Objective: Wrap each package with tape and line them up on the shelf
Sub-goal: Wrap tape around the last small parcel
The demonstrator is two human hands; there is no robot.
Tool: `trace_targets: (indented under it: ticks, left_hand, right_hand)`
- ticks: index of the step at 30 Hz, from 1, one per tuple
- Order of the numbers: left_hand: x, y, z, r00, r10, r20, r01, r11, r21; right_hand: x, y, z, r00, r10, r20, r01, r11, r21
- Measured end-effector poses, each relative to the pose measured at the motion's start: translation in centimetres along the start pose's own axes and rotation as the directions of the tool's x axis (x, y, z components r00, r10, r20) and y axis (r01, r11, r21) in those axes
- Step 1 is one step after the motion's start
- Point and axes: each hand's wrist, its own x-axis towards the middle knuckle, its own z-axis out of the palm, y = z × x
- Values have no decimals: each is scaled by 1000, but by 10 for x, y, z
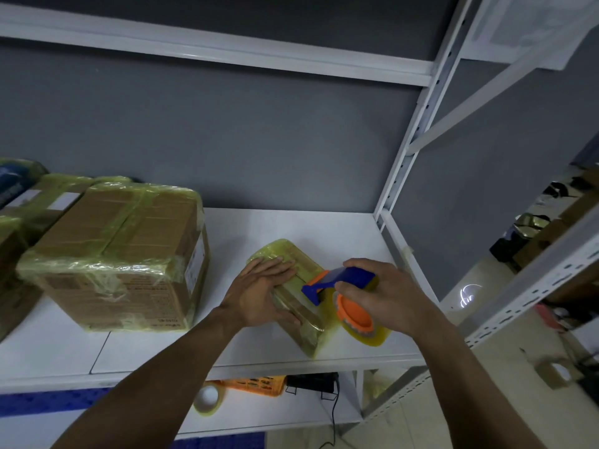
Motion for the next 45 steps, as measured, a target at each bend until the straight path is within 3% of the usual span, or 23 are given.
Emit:
trace_targets:
  ticks: [10, 18, 34, 45]
  left_hand:
    - [-7, 23, 3, 1000, 25, 19, -25, 999, 26]
    - [-10, 43, 21, 994, -100, -48, 95, 991, -99]
    - [3, 10, 9, 1000, -27, -16, 25, 996, -85]
    - [1, 12, 17, 997, 60, -41, -62, 996, -59]
  right_hand:
    - [1, 8, 11, 999, 38, -1, -38, 996, 79]
    - [-2, 14, 18, 998, 45, -37, -38, 981, 191]
    - [-11, 4, 11, 994, 7, -108, 11, 986, 166]
    - [-14, 7, 16, 998, -13, -54, 24, 979, 204]
